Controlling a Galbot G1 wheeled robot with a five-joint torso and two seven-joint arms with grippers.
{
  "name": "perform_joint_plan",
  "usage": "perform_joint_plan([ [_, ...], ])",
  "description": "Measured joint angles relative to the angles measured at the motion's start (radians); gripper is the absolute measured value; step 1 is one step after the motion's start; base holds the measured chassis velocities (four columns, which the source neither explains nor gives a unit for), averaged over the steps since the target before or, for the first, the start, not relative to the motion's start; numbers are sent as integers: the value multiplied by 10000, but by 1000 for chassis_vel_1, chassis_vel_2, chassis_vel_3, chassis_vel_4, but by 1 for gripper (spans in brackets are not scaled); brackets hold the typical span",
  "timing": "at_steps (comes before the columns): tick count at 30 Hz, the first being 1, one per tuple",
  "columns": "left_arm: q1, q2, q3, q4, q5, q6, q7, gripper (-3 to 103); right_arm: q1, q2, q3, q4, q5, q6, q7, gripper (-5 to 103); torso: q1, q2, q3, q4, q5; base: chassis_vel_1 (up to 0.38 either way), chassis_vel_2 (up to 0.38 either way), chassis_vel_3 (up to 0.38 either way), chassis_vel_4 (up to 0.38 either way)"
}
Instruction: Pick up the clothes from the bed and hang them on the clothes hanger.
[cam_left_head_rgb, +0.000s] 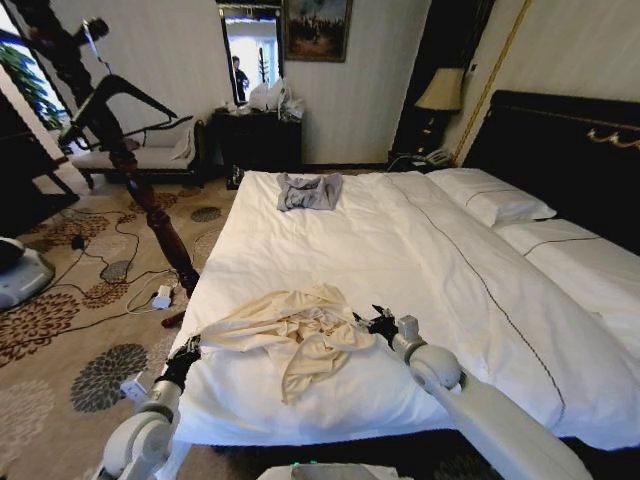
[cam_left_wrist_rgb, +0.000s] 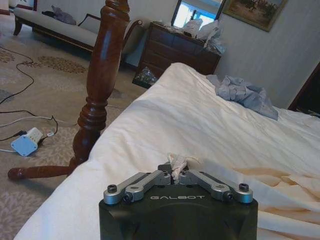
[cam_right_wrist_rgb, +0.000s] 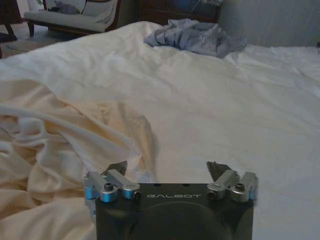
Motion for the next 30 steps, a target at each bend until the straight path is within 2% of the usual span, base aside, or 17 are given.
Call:
perform_joint_plan([
  [1,0,0,0,0,0,0,0,2,0,0,0,0,0,0,0,88,0,0,0,0,0,0,0,0,0],
  [3,6,-6,-10,-8,1,0,0,2,50,42,-88,-162,-9,4,-24,97,0,0,0,0,0,0,0,0,0],
  [4,8,-7,-26,-10,1,-1,0,2,32,49,-101,-187,-13,5,-47,99,0,0,0,-2,0,0,0,0,0],
  [19,126,-143,-102,-40,17,-10,12,2,283,365,-425,-635,-359,48,-19,100,0,0,0,-1,0,0,0,0,0],
  [21,169,-156,-111,-40,17,-15,22,2,310,366,-439,-682,-359,51,-23,103,0,0,0,0,0,0,0,0,0],
  [24,195,-157,-126,-35,18,-31,44,2,376,359,-552,-780,-338,53,-81,89,0,0,0,-2,-1,0,0,0,0],
  [25,195,-157,-126,-35,18,-31,44,2,376,359,-552,-780,-338,53,-81,89,0,0,0,-2,-1,0,0,0,0],
  [27,157,-155,-128,-35,16,-32,44,2,453,387,-644,-870,-263,45,-114,78,0,0,0,-2,0,0,0,0,0],
  [29,149,-155,-128,-34,15,-32,42,2,482,408,-659,-899,-232,40,-116,78,0,0,0,-2,0,0,0,0,0],
  [30,139,-155,-129,-34,14,-32,39,2,532,436,-676,-937,-148,29,-117,72,0,0,0,-1,0,0,0,0,0],
])
